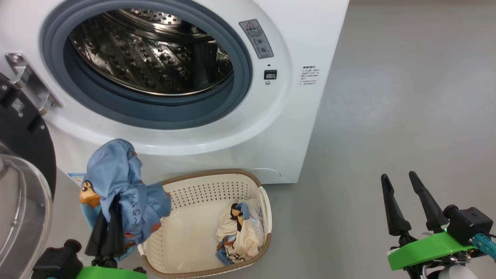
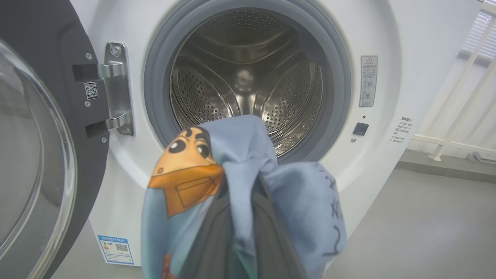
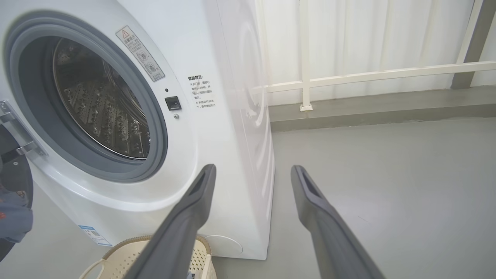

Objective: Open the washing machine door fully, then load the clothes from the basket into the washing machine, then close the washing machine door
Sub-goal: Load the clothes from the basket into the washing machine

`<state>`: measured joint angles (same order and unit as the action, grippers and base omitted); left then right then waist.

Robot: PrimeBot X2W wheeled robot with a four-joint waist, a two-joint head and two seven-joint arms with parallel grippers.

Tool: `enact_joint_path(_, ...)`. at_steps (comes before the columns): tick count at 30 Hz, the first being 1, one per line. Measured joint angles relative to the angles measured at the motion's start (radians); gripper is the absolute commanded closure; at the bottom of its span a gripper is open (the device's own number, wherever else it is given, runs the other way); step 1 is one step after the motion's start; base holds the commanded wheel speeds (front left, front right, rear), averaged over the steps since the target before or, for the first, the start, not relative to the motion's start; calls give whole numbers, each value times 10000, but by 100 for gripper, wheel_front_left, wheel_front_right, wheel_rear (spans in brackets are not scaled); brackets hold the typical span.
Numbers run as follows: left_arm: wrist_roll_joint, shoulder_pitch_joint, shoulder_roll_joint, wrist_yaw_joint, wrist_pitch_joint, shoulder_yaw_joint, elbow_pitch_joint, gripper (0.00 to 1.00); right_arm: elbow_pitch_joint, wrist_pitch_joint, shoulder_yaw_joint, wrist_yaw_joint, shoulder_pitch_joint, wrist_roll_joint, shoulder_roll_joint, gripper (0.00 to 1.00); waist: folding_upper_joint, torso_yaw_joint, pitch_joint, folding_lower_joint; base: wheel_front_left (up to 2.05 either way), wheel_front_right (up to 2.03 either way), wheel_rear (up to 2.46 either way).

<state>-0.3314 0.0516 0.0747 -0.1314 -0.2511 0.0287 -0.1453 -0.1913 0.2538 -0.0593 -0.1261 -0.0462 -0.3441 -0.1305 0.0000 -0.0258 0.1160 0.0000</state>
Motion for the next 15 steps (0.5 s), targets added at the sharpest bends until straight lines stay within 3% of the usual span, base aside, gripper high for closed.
enact_joint_path(8,-6,222,-6,0,0,-117,-33,100,65,0,0,0,-22,0,81,0,0,-102,328,0,0,0,0)
enact_joint_path(15,-6,1613,259,0,-2,-109,-428,100,140,0,-4,0,-249,0,376,0,0,-288,962,1,0,0,0)
